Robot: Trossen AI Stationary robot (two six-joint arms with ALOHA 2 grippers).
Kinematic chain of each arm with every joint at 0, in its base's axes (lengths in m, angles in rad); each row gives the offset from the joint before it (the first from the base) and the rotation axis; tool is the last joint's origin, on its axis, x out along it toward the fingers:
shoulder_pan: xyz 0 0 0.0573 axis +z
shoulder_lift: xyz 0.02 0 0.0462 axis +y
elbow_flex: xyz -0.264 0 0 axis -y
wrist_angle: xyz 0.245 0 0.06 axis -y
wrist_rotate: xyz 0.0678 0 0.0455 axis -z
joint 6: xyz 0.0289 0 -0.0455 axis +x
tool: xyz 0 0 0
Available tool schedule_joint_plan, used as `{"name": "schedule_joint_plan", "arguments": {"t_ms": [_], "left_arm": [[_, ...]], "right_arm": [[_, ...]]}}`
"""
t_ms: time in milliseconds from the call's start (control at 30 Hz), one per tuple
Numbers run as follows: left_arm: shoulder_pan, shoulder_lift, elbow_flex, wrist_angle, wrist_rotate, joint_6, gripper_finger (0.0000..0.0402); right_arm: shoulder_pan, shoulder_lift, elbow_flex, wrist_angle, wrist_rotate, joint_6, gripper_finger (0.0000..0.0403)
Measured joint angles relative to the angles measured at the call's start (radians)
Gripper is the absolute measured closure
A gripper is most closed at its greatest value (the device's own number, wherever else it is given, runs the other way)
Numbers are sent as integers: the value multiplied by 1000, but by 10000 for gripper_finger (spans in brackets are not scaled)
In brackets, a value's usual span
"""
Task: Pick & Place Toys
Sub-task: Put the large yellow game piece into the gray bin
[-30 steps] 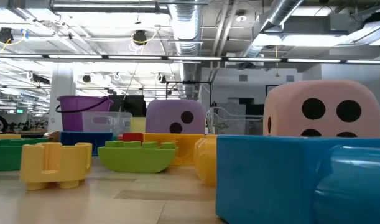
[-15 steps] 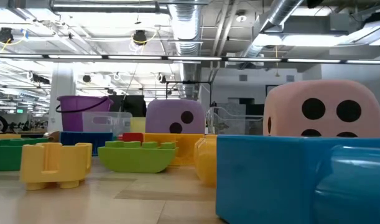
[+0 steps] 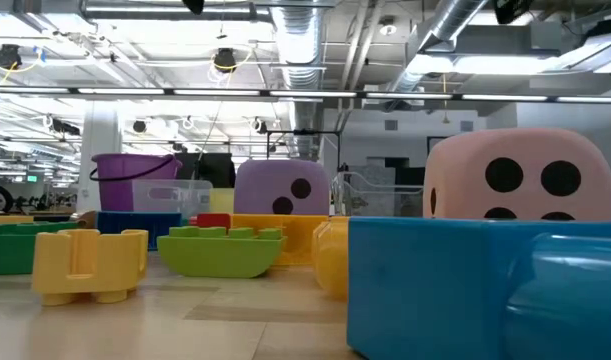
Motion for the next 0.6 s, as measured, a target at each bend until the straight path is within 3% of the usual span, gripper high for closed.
{"name": "schedule_joint_plan", "arguments": {"t_ms": [167, 600], "left_arm": [[-1, 6, -18, -7, -112, 79, 402], [5, 6, -24, -8, -134, 48, 401]], "right_arm": [[5, -2, -11, -4, 165, 1, 402], [7, 75, -76, 24, 172, -3, 402]]}}
